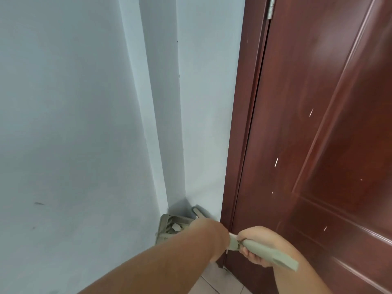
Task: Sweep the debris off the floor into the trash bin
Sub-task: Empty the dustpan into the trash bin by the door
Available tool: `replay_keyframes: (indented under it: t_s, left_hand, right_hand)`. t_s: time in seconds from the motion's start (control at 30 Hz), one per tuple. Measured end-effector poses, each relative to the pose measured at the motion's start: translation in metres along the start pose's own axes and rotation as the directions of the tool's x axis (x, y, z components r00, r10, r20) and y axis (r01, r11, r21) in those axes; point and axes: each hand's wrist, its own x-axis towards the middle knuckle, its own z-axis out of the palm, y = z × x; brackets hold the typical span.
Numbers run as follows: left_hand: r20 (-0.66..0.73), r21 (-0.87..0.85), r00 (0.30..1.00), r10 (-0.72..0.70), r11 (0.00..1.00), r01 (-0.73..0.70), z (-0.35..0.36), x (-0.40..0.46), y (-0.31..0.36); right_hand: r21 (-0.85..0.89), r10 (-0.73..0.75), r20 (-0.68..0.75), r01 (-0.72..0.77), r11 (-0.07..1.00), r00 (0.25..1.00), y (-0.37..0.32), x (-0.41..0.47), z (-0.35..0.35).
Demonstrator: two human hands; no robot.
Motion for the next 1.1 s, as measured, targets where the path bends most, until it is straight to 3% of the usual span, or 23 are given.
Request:
replay_keyframes:
  t_s: [0.07, 0.17, 0.33, 0.47, 0.93, 1.1]
  left_hand:
    - [0.03, 0.003, 0.999, -0.01, 1.0, 0.01, 0.002, 0.006, 0.001]
    - [0.095, -0.008, 0.995, -0.013, 1.0, 0.014, 0.001, 0.008, -0.003]
    - [0.049, -0.018, 0.999, 0.021, 1.0, -0.02, -0.004, 0.004, -0.005]
    - [-0.02, 0.003, 0.998, 0.065, 0.998, -0.065, -0.004, -0.004, -0.009]
    - [-0.113, -0.042, 0.994, -0.002, 0.999, -0.003, 0.001, -0.01, -0.03]
    - [-0.181, -0.12, 0.981, -0.064, 0.992, 0.043, -0.004, -0.016, -0.042]
  right_hand:
    - [-0.071, -0.072, -0.099, 0.065, 0.995, 0.993, -0.004, -0.002, 0.006]
    - [-0.042, -0.058, -0.075, 0.055, 0.998, 0.996, -0.001, 0.008, 0.007]
    - [0.007, -0.022, 0.003, 0.022, 1.0, 1.0, 0.001, 0.021, -0.002]
    - [0.039, -0.057, -0.032, 0.058, 0.998, 0.998, -0.001, 0.014, 0.005]
    - [0.055, -0.07, 0.071, 0.066, 0.996, 0.995, -0.006, 0.037, 0.0]
    - [0.095, -0.079, 0.008, 0.078, 0.992, 0.997, -0.004, 0.016, 0.014]
